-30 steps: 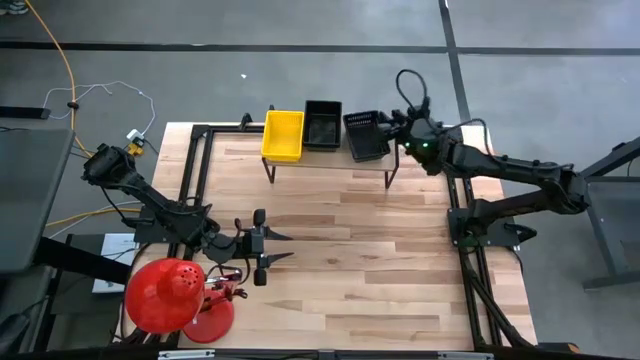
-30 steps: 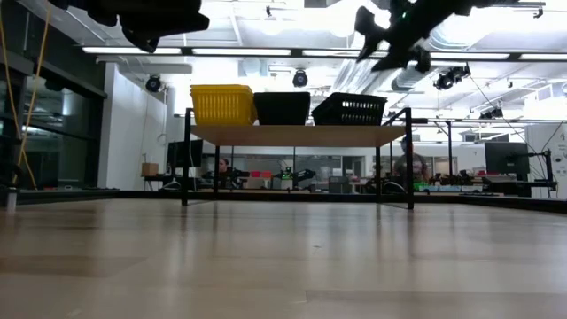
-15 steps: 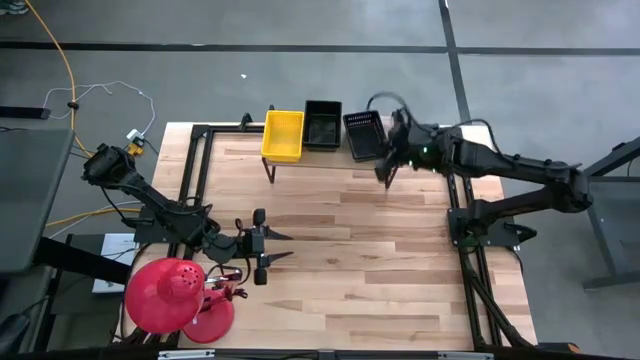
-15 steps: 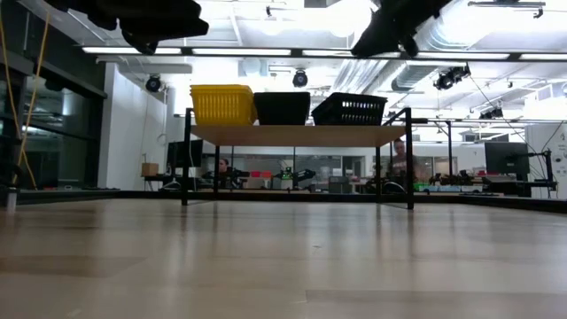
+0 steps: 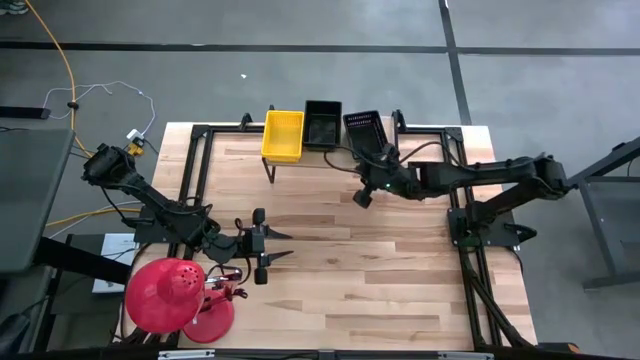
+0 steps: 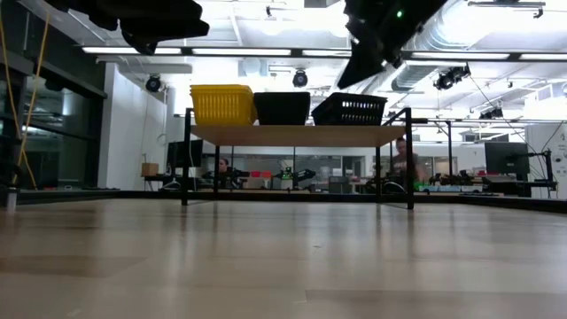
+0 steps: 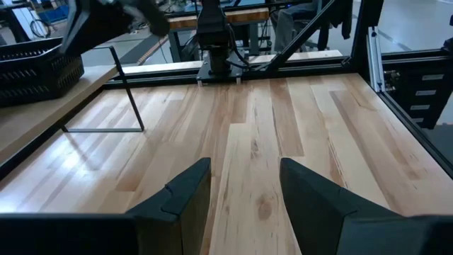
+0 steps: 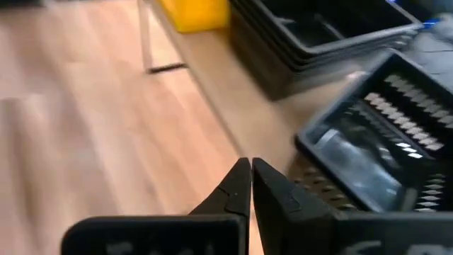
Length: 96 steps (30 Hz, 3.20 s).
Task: Stack baskets on shelf by color
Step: Stack the black bin on the black bin on the shelf, then return to Home Position
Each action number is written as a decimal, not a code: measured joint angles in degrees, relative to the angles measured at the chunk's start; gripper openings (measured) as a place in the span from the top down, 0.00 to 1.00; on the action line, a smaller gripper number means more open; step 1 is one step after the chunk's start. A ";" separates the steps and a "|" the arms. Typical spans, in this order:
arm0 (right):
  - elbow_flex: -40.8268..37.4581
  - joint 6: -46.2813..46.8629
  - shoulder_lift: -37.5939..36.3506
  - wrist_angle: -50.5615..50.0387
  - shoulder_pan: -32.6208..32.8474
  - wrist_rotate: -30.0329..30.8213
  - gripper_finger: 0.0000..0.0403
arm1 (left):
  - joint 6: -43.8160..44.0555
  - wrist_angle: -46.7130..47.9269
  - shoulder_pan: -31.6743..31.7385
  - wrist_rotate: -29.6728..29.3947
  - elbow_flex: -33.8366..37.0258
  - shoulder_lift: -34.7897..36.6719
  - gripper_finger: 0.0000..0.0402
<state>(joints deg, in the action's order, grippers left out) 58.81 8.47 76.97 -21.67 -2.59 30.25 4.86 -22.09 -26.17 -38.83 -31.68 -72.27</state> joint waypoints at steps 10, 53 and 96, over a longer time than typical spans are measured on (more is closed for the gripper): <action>0.00 -0.04 1.13 0.11 -1.09 6.00 1.00 | 0.00 0.00 0.02 0.00 0.00 0.00 0.61; 0.00 -2.47 -6.36 3.41 5.80 -10.65 1.00 | -18.65 22.35 2.69 4.40 1.97 29.32 0.77; -32.60 10.62 -50.45 6.90 6.32 -13.95 1.00 | -8.06 20.98 38.21 38.12 31.04 67.30 1.00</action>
<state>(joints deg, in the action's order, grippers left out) 26.21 19.09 26.52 -14.76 3.73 16.29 -3.20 -1.11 12.03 -0.71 -0.64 -4.97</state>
